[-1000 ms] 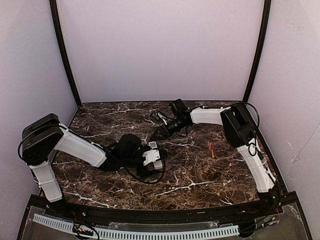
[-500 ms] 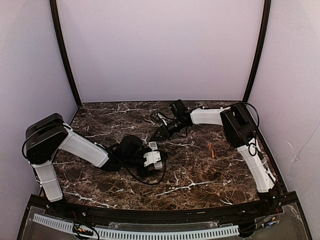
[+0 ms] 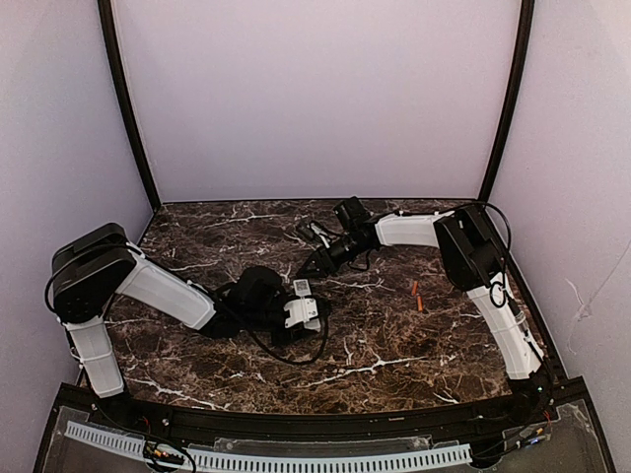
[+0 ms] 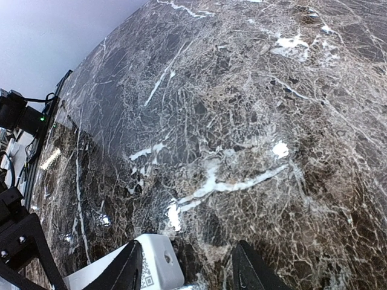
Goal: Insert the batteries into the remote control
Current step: Move the remote control to the center of the board.
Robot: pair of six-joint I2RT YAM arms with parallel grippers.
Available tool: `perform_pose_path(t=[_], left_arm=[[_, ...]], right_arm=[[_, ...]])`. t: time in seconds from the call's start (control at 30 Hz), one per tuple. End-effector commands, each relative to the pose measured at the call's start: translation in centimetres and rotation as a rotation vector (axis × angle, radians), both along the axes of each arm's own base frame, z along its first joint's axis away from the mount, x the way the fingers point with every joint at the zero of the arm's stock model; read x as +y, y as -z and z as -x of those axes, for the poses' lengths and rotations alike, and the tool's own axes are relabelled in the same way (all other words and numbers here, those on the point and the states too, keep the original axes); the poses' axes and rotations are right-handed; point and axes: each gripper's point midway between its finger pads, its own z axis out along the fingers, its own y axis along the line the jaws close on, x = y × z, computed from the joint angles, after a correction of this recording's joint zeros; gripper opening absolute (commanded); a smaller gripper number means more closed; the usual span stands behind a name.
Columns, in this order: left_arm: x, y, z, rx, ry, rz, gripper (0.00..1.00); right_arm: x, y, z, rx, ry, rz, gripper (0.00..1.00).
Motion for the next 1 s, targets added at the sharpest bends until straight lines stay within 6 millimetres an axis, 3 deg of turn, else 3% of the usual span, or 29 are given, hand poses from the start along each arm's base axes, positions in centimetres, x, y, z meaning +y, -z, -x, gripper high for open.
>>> perform_pose_path(t=[0.0,0.47,0.77,0.87,0.93,0.97], left_arm=[[1.5,2.0,0.6,0.041,0.001,-0.08,0.46],[1.5,1.8,3.6,0.026,0.088,-0.126,0.42],[1.9,0.9,4.4,0.012,0.094,-0.125,0.41],[2.0,-0.5,4.6,0.021,0.058,-0.062,0.49],[2.1,-2.1,4.4,0.021,0.018,-0.002,0.64],[2.2,-3.2,4.2,0.009,-0.003,0.025,0.66]], right_arm=[[-0.8,3.3,1.6,0.067,0.012,0.101,0.5],[-0.9,3.5,1.2,0.062,0.033,0.119,0.45],[-1.2,3.7,0.9,0.067,0.052,0.134,0.42],[-1.7,3.6,1.1,0.073,0.054,0.142,0.4],[-2.2,3.5,1.4,0.079,0.057,0.149,0.39],[-2.6,3.8,1.8,0.089,0.059,0.159,0.39]])
